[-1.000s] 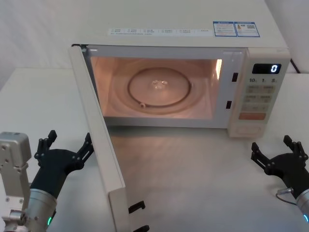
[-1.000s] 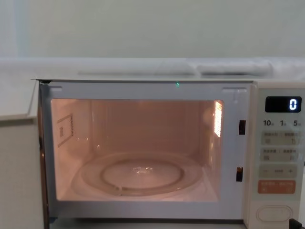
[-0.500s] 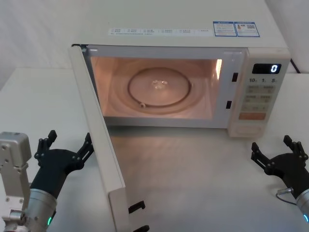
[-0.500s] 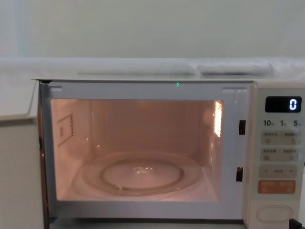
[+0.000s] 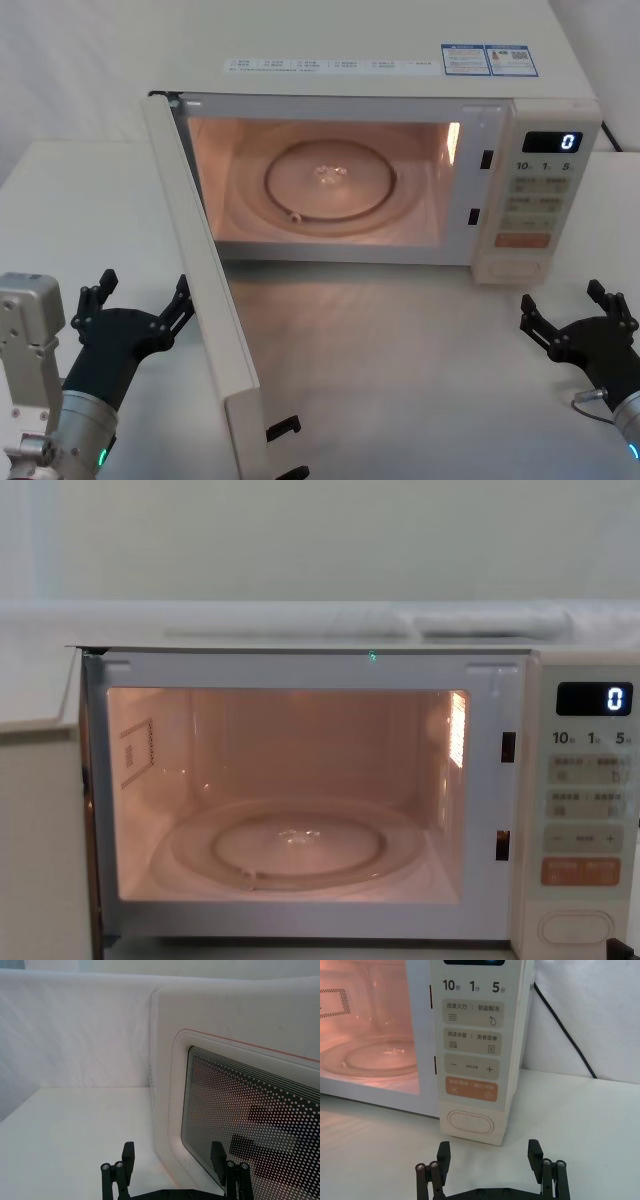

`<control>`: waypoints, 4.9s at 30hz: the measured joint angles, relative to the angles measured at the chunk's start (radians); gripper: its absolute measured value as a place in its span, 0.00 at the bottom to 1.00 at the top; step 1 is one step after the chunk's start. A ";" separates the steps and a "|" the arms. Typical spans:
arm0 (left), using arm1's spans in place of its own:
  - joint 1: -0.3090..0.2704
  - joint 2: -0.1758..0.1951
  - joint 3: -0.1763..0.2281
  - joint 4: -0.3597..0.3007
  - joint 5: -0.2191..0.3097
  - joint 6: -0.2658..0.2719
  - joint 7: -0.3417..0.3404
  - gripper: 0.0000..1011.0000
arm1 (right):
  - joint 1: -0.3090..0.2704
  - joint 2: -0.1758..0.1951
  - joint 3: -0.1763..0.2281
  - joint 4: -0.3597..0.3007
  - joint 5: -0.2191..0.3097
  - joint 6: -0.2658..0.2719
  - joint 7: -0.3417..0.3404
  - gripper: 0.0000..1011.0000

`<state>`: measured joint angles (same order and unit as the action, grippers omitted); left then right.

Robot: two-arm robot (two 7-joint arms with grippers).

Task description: Press the button to open the microwave door with one hand; close the microwave door with the other hand.

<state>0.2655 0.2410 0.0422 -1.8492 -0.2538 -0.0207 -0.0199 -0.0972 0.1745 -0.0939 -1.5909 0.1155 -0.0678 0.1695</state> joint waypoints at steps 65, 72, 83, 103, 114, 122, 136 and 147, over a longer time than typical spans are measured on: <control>0.000 0.000 0.000 0.000 0.000 0.000 0.000 0.99 | 0.000 0.000 0.000 0.000 0.000 0.000 0.000 0.99; 0.000 0.000 0.000 0.000 0.000 0.000 0.000 0.99 | 0.000 0.000 0.000 0.000 0.000 0.000 0.000 0.99; 0.000 0.000 0.000 0.000 0.000 0.000 0.000 0.88 | 0.000 0.000 0.000 0.000 0.000 0.000 0.000 0.99; 0.000 0.000 0.000 0.000 0.000 0.000 0.000 0.26 | 0.000 0.000 0.000 0.000 0.000 0.000 0.000 0.99; 0.000 0.000 0.000 0.000 0.000 0.000 0.000 0.00 | 0.000 0.000 0.000 0.000 0.000 0.000 0.000 0.99; 0.000 0.000 0.000 0.000 0.000 0.000 0.000 0.00 | 0.000 0.000 0.000 0.000 0.000 0.000 0.000 0.99; 0.018 0.000 -0.044 -0.045 -0.004 0.020 -0.057 0.00 | 0.000 0.000 0.000 0.000 0.000 0.000 0.000 0.99; 0.055 0.037 -0.113 -0.127 -0.088 0.064 -0.162 0.00 | 0.000 0.000 0.000 0.000 0.000 0.000 0.000 0.99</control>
<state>0.3204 0.2783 -0.0710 -1.9760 -0.3416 0.0436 -0.1818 -0.0972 0.1746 -0.0938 -1.5909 0.1155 -0.0678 0.1695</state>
